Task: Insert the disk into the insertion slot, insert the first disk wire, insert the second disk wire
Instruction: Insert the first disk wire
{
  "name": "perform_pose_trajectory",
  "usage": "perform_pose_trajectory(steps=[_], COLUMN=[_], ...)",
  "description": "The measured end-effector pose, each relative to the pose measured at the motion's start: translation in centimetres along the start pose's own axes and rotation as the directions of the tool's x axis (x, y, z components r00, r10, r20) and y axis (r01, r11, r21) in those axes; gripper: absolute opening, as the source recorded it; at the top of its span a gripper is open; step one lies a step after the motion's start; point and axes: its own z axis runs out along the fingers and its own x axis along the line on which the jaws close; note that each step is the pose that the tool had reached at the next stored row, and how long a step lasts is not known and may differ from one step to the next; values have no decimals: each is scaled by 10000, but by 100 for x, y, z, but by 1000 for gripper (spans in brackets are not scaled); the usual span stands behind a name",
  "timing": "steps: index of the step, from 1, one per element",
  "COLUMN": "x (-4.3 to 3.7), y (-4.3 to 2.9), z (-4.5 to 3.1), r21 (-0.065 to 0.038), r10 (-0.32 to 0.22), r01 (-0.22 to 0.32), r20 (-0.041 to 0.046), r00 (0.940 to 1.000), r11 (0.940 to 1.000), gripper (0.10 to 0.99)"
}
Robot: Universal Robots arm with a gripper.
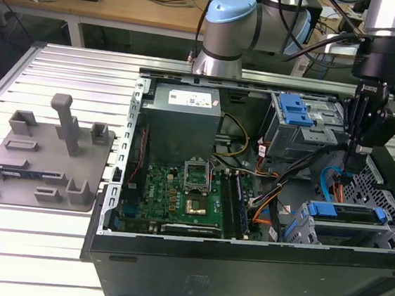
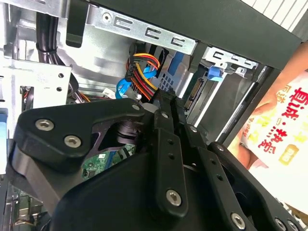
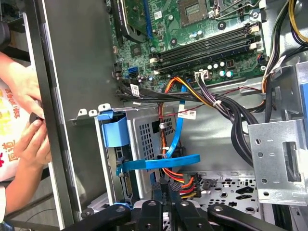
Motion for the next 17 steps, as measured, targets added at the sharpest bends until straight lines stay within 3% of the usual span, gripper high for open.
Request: perform_pose_trajectory(steps=[6,9,11,12,15,17], x=[125,219,257,289,339,367], y=[-18,-31,-37,-43,-55,-65], z=[32,70,89,104,125,135], r21=[-51,-92,-112,-131,-170,-192], r10=[8,14,17,20,29,30], r01=[-6,-9,-9,-8,-10,-7], r20=[340,612,740,872,1111,1214], r00=[9994,9981,9973,9962,9938,9926], r11=[10000,10000,9999,9999,9999,9998], gripper=[165,165,165,165,165,165])
